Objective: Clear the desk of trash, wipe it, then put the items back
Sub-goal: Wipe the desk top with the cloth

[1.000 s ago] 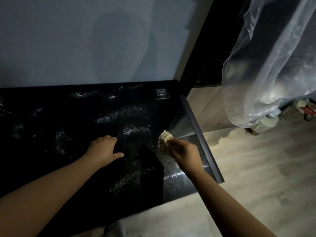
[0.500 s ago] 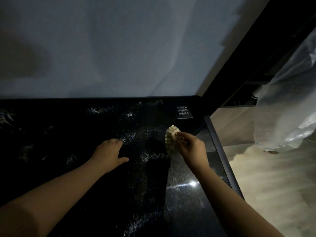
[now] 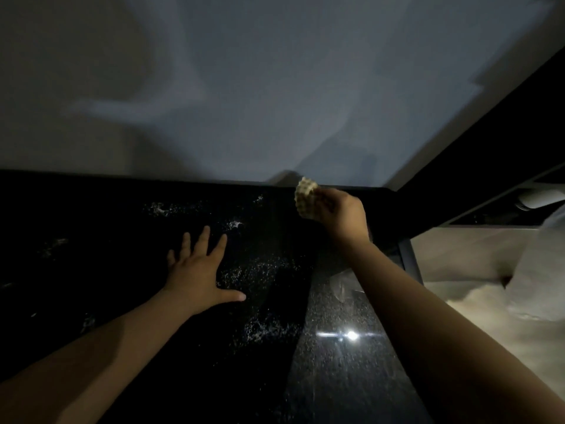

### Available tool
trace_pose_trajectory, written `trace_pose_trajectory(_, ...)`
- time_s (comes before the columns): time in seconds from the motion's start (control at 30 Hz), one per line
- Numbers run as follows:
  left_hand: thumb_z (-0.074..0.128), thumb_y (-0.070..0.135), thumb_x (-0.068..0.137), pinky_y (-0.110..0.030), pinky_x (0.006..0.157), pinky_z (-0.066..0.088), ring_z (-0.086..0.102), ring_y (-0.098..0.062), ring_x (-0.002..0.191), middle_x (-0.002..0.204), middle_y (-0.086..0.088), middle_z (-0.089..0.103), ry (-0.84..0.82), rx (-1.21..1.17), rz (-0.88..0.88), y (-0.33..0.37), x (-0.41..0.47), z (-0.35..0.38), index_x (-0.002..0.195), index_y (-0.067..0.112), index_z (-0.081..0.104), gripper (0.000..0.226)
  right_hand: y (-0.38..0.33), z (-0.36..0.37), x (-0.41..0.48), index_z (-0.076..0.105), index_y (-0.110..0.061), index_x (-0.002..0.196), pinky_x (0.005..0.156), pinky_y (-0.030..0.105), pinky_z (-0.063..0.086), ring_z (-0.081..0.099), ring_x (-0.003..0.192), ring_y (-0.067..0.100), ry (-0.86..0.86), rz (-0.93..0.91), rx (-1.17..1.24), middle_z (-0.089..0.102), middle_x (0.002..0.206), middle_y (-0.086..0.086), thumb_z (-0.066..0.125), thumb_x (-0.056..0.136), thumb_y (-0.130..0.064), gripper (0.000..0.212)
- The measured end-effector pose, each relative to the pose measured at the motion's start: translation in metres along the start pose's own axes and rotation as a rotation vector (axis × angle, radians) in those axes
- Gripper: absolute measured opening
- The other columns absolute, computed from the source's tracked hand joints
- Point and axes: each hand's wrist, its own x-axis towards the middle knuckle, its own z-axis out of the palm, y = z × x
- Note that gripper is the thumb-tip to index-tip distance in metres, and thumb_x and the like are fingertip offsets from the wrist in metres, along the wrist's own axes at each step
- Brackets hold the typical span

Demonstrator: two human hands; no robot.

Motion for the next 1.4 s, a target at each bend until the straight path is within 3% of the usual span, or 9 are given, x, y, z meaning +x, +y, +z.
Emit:
trace_pose_trajectory(0.2,0.063,0.084,0.053,-0.058,0.116,0.001,-0.025,-0.039,0.142,0.153,-0.004,-0.035,-0.037,0.029,-0.022,-0.001,0.002,0.014,0.15,0.032,-0.017,0.135,0.017,0.034,0.038,0.064,-0.026,0.12,0.091,0.043,0.052,0.065,0.104,0.024,-0.043,0.022,0.013,0.069,0.114,0.005,0.06,0.086,-0.025,0.034)
trace_pose_trajectory(0.27,0.065,0.082,0.054,-0.058,0.116,0.0,-0.026,-0.037,0.142,0.153,-0.003,-0.036,-0.021,0.02,-0.027,-0.001,0.003,0.017,0.15,0.033,-0.016,0.135,0.023,0.046,0.043,0.061,-0.032,0.124,0.093,0.033,0.051,0.063,0.104,0.015,-0.088,0.013,0.036,0.067,0.116,-0.005,0.059,0.088,-0.03,0.036)
trace_pose_trajectory(0.3,0.066,0.081,0.053,-0.057,0.116,-0.001,-0.026,-0.037,0.142,0.153,-0.002,-0.036,-0.02,0.015,-0.03,-0.001,0.003,0.017,0.15,0.033,-0.016,0.135,0.025,0.049,0.043,0.061,-0.03,0.126,0.096,0.028,0.047,0.06,0.108,0.013,-0.116,0.0,0.006,0.064,0.121,-0.006,0.058,0.091,-0.027,0.036)
trace_pose_trajectory(0.4,0.066,0.081,0.054,-0.057,0.116,-0.001,-0.027,-0.037,0.141,0.152,-0.002,-0.037,-0.027,0.017,-0.043,-0.001,0.004,0.018,0.149,0.034,-0.017,0.135,0.033,0.06,0.043,0.053,-0.019,0.136,0.11,0.034,0.034,0.042,0.132,0.027,-0.157,-0.082,-0.122,0.048,0.144,0.008,0.054,0.095,-0.014,0.041)
trace_pose_trajectory(0.47,0.066,0.081,0.054,-0.057,0.116,-0.001,-0.028,-0.037,0.141,0.152,-0.002,-0.038,-0.033,0.027,-0.046,-0.001,0.004,0.017,0.149,0.034,-0.018,0.135,0.036,0.064,0.041,0.052,-0.018,0.137,0.113,0.035,0.031,0.037,0.137,0.028,-0.165,-0.1,-0.144,0.043,0.148,0.009,0.052,0.096,-0.014,0.041)
trace_pose_trajectory(0.87,0.067,0.079,0.054,-0.058,0.115,0.0,-0.026,-0.038,0.141,0.153,-0.004,-0.036,-0.043,0.021,-0.044,0.003,0.002,0.013,0.15,0.032,-0.017,0.136,0.035,0.061,0.005,0.058,-0.017,0.131,0.114,0.032,0.027,0.038,0.137,0.024,-0.221,-0.127,-0.073,0.048,0.144,0.005,0.057,0.094,-0.023,0.037)
trace_pose_trajectory(1.13,0.068,0.08,0.053,-0.058,0.115,0.002,-0.024,-0.039,0.142,0.154,-0.004,-0.033,-0.034,0.028,-0.043,0.003,0.001,0.014,0.15,0.032,-0.015,0.137,0.038,0.067,-0.029,0.068,-0.015,0.116,0.112,0.036,0.036,0.048,0.129,0.017,-0.1,-0.095,0.042,0.06,0.132,0.0,0.068,0.087,-0.024,0.03)
trace_pose_trajectory(1.4,0.069,0.079,0.053,-0.059,0.116,0.003,-0.023,-0.039,0.142,0.155,-0.004,-0.032,-0.03,0.029,-0.043,0.002,0.002,0.014,0.15,0.032,-0.014,0.137,0.039,0.069,-0.05,0.069,-0.017,0.116,0.113,0.033,0.033,0.048,0.13,0.016,-0.098,-0.072,0.068,0.06,0.131,-0.001,0.068,0.087,-0.024,0.03)
